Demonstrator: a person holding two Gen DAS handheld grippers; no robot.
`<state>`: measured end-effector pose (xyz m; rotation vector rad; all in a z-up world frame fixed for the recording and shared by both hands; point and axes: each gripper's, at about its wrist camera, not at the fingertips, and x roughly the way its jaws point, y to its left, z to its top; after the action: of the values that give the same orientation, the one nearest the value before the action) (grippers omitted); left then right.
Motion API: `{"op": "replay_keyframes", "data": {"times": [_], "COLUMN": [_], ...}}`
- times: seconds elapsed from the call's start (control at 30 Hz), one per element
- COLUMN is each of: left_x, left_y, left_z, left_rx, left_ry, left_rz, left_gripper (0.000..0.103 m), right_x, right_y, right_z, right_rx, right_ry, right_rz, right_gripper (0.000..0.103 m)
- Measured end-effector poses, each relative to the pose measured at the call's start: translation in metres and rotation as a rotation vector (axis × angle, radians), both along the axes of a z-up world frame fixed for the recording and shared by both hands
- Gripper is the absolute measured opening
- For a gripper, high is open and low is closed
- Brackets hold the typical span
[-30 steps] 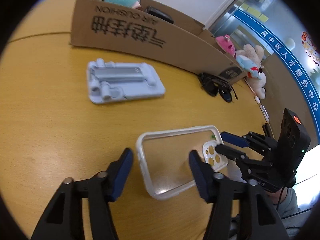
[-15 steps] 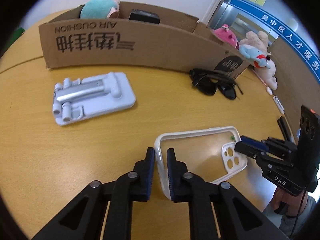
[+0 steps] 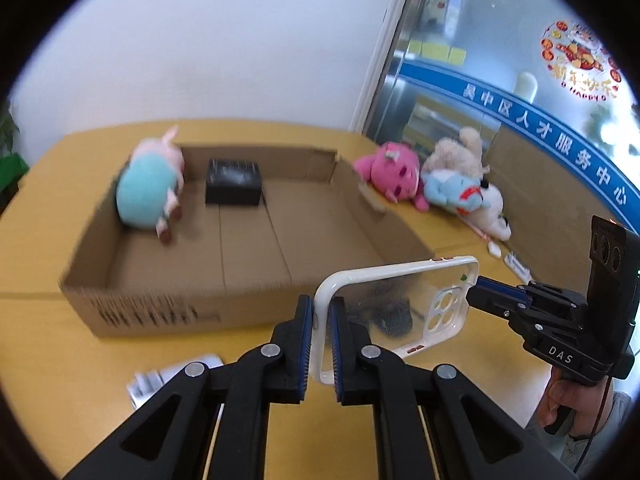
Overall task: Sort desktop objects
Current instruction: 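Lift the phone case and carry it over the cardboard box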
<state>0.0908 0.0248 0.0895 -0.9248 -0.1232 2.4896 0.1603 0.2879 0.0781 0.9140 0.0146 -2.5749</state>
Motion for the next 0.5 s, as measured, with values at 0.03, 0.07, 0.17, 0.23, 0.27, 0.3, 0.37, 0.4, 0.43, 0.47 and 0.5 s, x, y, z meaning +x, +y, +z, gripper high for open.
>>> {"op": "replay_keyframes", "data": {"times": [0.03, 0.07, 0.17, 0.23, 0.27, 0.3, 0.37, 0.4, 0.43, 0.47, 0.5], "left_x": [-0.005, -0.011, -0.032, -0.045, -0.051, -0.057, -0.069, -0.078, -0.084, -0.091, -0.098], "left_y": [-0.003, -0.007, -0.020, -0.028, -0.031, -0.035, -0.041, -0.045, -0.048, -0.051, -0.054], "left_z": [0.010, 0.020, 0.050, 0.065, 0.072, 0.078, 0.085, 0.088, 0.089, 0.089, 0.088], "left_rx": [0.003, 0.006, 0.017, 0.019, 0.019, 0.017, 0.010, 0.009, 0.006, 0.000, -0.008], "left_ry": [0.020, 0.041, 0.101, 0.131, 0.145, 0.158, 0.170, 0.170, 0.168, 0.165, 0.159], "left_rz": [0.007, 0.014, 0.042, 0.063, 0.070, 0.077, 0.090, 0.098, 0.103, 0.109, 0.115], "left_gripper": [0.008, 0.008, 0.008, 0.008, 0.008, 0.008, 0.008, 0.008, 0.008, 0.008, 0.008], "right_x": [-0.005, -0.011, -0.028, -0.042, -0.051, -0.059, -0.078, -0.087, -0.094, -0.103, -0.112], "right_y": [-0.003, -0.007, -0.019, -0.027, -0.031, -0.035, -0.042, -0.046, -0.050, -0.055, -0.058], "right_z": [0.010, 0.024, 0.052, 0.067, 0.074, 0.079, 0.088, 0.091, 0.092, 0.092, 0.092], "right_rx": [-0.003, -0.011, -0.028, -0.043, -0.051, -0.056, -0.074, -0.083, -0.090, -0.098, -0.103], "right_ry": [0.025, 0.059, 0.126, 0.159, 0.171, 0.179, 0.188, 0.187, 0.184, 0.177, 0.170], "right_rz": [0.009, 0.024, 0.056, 0.079, 0.092, 0.104, 0.132, 0.146, 0.156, 0.165, 0.171], "right_gripper": [0.012, 0.012, 0.012, 0.012, 0.012, 0.012, 0.012, 0.012, 0.012, 0.012, 0.012]}}
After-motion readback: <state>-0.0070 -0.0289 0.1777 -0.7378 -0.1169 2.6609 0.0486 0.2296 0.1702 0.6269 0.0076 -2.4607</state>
